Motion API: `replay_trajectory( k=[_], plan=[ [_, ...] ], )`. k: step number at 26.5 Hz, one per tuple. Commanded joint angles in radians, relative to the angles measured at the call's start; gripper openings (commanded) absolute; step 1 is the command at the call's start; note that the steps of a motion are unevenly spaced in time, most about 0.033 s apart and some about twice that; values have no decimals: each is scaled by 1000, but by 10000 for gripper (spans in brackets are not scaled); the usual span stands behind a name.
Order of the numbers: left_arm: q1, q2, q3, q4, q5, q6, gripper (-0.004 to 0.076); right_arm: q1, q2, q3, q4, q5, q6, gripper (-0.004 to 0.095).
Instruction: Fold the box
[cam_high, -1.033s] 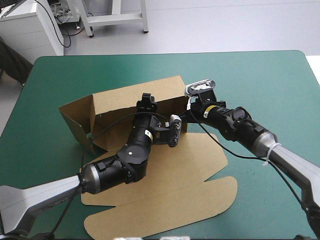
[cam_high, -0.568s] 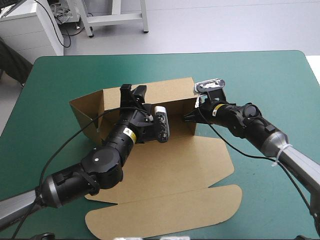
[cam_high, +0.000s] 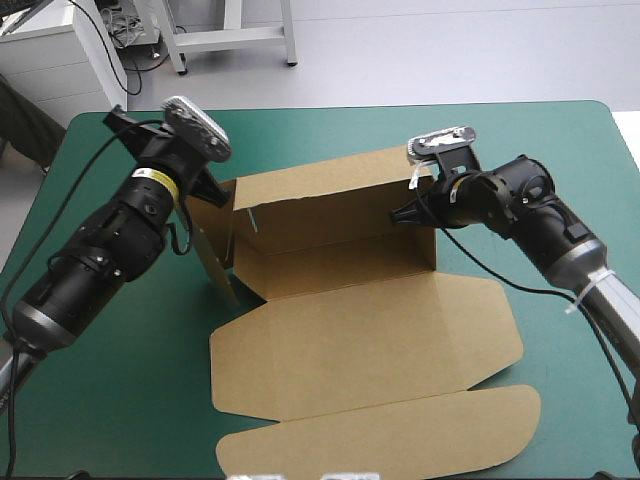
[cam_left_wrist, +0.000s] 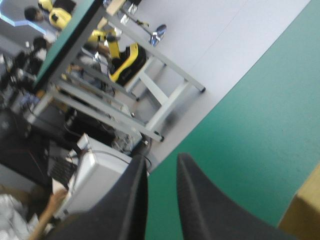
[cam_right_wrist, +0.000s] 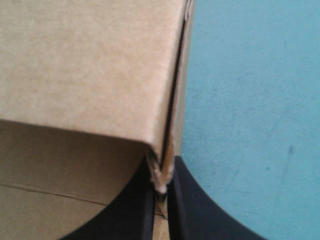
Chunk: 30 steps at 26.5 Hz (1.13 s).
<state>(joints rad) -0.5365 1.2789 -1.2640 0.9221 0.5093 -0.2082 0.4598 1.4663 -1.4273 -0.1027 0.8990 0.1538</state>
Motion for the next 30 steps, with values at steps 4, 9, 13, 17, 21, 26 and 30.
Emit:
replay_trajectory(
  k=[4, 9, 13, 17, 21, 26, 30],
  plan=[
    [193, -58, -39, -361, -62, -8, 16, -165, 71, -146, 45, 73, -82, -19],
    [195, -127, 30, -458, -60, 49, 12, -262, 266, -256, 188, 88, -216, -19],
    [195, -216, 195, -467, -124, 45, 12, -262, 367, -314, 183, 84, -246, -19],
    [195, -341, 368, -474, -191, 45, 12, -262, 445, -345, 187, 84, -258, -19],
    [195, -469, 492, -532, -218, 45, 12, -262, 484, -347, 187, 150, -269, -20],
    [195, -609, 587, -606, -212, 45, 12, -262, 491, -347, 185, 256, -286, -19],
    [195, -710, 654, -629, -187, 45, 12, -262, 493, -347, 152, 245, -292, -20]
  ],
)
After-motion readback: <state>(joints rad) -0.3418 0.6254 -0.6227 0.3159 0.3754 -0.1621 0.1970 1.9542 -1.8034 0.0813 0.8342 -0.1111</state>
